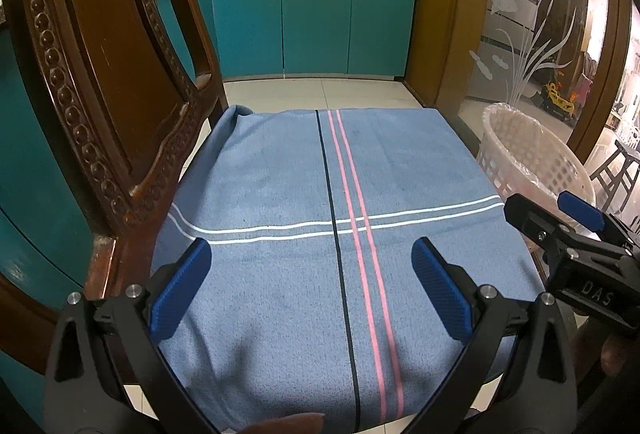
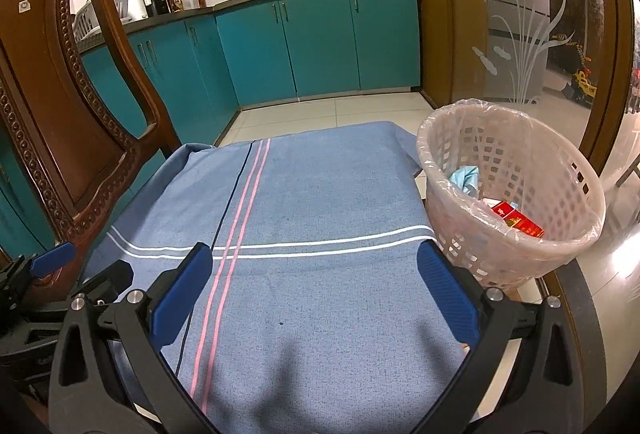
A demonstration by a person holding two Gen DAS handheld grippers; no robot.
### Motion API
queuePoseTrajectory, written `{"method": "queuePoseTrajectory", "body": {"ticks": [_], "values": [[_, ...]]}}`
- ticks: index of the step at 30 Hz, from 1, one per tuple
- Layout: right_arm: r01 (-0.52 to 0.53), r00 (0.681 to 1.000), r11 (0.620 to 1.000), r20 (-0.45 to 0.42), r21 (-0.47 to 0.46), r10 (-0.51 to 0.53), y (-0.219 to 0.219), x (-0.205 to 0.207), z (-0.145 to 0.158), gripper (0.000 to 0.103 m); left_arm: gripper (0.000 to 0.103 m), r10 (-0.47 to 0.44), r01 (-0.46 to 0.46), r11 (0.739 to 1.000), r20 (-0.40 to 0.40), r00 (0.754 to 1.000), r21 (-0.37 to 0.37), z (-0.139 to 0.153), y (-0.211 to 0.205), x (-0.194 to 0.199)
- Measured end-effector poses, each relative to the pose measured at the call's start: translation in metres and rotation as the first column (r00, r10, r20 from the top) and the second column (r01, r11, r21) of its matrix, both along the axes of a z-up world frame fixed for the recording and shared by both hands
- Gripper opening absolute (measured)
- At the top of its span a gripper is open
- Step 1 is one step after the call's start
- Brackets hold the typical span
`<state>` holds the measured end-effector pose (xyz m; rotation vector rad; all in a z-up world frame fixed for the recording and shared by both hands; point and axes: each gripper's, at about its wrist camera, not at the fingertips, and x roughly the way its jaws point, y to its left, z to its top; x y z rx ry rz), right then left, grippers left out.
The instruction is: Collect trash
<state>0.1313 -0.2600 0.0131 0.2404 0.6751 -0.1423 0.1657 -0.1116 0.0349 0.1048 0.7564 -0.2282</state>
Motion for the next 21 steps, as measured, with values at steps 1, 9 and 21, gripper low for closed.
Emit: {"method": "queuePoseTrajectory", "body": {"ticks": [1, 9, 21], "values": [[0.001, 1.000, 1.000, 0.000, 0.000, -0.001, 0.000, 0.000, 0.000, 0.100, 0.100, 0.000, 0.000, 1.000, 0.000, 1.000, -0.001, 0.000, 0.000, 0.000], [-0.003, 1.000, 1.000, -0.005, -0.004, 0.003, 0.002, -0.001, -0.002, 0.100, 0.100, 0.004, -0.004, 1.000, -0.009, 1.000, -0.007, -0.001, 0.001, -0.001], [-0.007, 0.997, 0.999, -0.077, 0.037, 0.010, 0.046, -0.041, -0.043, 0.100, 0.100, 0.062, -0.061, 0.998, 0.039, 0.997, -0.022, 0.014, 0.016, -0.001]]}}
